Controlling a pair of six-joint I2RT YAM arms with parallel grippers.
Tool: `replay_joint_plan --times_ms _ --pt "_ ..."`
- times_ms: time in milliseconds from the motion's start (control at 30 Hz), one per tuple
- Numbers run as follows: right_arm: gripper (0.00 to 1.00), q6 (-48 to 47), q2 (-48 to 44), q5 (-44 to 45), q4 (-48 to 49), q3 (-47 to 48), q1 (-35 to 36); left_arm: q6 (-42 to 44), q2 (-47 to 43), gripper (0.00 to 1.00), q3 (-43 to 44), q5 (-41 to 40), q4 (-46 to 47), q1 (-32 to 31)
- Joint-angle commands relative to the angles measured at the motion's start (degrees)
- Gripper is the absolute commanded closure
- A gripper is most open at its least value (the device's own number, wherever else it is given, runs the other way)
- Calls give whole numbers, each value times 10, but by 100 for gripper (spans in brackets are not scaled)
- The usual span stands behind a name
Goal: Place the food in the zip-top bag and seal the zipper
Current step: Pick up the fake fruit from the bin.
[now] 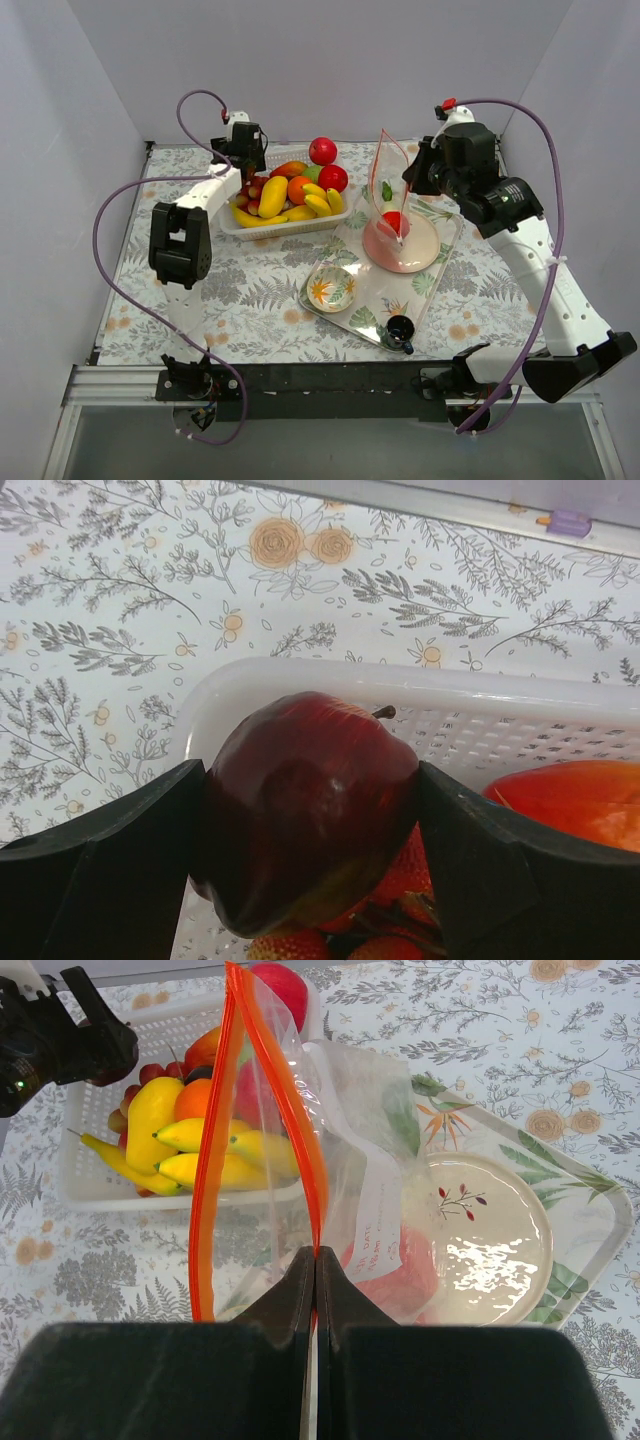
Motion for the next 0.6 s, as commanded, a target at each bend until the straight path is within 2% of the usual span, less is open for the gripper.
replay_joint_plan --times_ms 0,100,300,400,433,567 --pt "99 -7 6 -1 39 -2 -2 14 -87 53 27 -14 2 2" --pt "99 -5 10 -2 47 -11 -2 5 -132 60 -3 6 0 0" --pt "99 20 20 -19 75 -42 -2 -49 -251 60 -74 97 -36 -32" --pt "99 35 27 -26 97 -66 1 -65 -317 60 -92 118 -58 -83" --pt "99 39 28 -26 102 -71 7 -81 -344 60 -95 121 -65 -120" --pt "99 59 36 -13 121 -90 22 -156 -385 60 -95 184 -88 -191"
